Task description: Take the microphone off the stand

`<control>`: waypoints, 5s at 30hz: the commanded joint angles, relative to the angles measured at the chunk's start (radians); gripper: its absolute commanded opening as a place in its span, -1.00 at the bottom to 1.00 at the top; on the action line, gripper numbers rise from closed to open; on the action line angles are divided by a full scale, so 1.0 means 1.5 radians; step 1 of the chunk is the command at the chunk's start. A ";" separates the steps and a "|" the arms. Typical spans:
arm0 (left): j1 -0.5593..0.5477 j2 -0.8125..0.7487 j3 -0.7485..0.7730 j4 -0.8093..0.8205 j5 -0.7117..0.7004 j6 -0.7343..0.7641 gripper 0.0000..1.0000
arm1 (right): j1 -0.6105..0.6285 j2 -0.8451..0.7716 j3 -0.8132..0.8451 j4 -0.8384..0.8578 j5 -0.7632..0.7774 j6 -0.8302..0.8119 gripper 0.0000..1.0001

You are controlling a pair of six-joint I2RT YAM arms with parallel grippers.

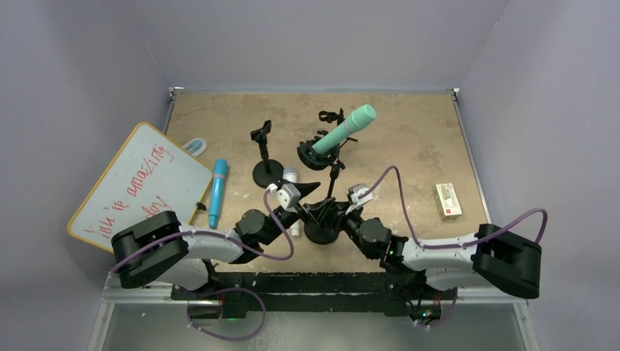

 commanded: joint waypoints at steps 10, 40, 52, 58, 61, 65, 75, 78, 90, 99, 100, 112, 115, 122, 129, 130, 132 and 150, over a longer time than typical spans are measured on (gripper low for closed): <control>0.016 0.031 0.009 0.078 0.066 -0.016 0.23 | 0.002 0.013 -0.013 0.035 -0.073 0.015 -1.00; 0.016 0.003 0.021 0.055 0.046 0.000 0.32 | 0.001 0.019 0.011 0.031 -0.079 -0.024 -1.00; 0.024 0.030 0.072 0.032 0.035 0.010 -0.13 | 0.001 0.028 0.018 0.038 -0.102 -0.047 -1.00; 0.024 0.037 0.086 0.007 0.054 0.010 -1.00 | 0.013 0.030 0.038 0.007 -0.040 -0.036 -1.00; 0.024 0.031 0.086 -0.010 0.050 0.005 -1.00 | 0.043 0.034 0.078 -0.083 0.115 0.033 -1.00; 0.024 0.019 0.083 -0.032 0.021 -0.005 -1.00 | 0.120 0.072 0.163 -0.275 0.357 0.157 -1.00; 0.024 -0.004 0.071 -0.059 0.006 -0.002 -1.00 | 0.139 0.089 0.153 -0.190 0.175 0.105 -0.56; 0.024 -0.014 0.064 -0.063 0.004 -0.002 -1.00 | 0.103 0.024 0.068 -0.068 0.054 0.076 -0.08; 0.024 -0.025 0.057 -0.071 0.011 -0.010 -1.00 | -0.124 -0.058 -0.026 0.055 -0.324 -0.007 0.32; 0.024 -0.034 0.054 -0.073 0.012 -0.017 -1.00 | -0.138 0.045 0.050 0.044 -0.328 -0.059 -0.11; 0.024 -0.036 0.054 -0.076 0.011 -0.018 -1.00 | -0.138 0.064 0.058 0.038 -0.321 -0.061 -0.19; 0.024 -0.059 0.047 -0.089 -0.005 -0.013 -1.00 | -0.106 0.054 0.069 -0.016 -0.122 0.031 -1.00; 0.024 -0.058 0.049 -0.088 -0.005 -0.013 -1.00 | -0.010 0.021 0.087 -0.088 0.133 0.067 -1.00; 0.024 -0.058 0.049 -0.089 -0.005 -0.018 -1.00 | 0.096 0.090 0.230 -0.442 0.421 0.298 -1.00; 0.024 -0.065 0.043 -0.092 -0.006 -0.020 -1.00 | 0.096 0.144 0.253 -0.481 0.336 0.341 -0.60; 0.024 -0.066 0.044 -0.092 -0.006 -0.019 -1.00 | 0.096 0.123 0.227 -0.424 0.307 0.302 -0.58; 0.024 -0.066 0.044 -0.093 -0.005 -0.018 -1.00 | 0.095 0.070 0.173 -0.314 0.252 0.236 -0.44; 0.024 -0.067 0.053 -0.097 0.008 -0.024 -1.00 | -0.088 -0.049 0.049 -0.052 -0.273 0.013 0.56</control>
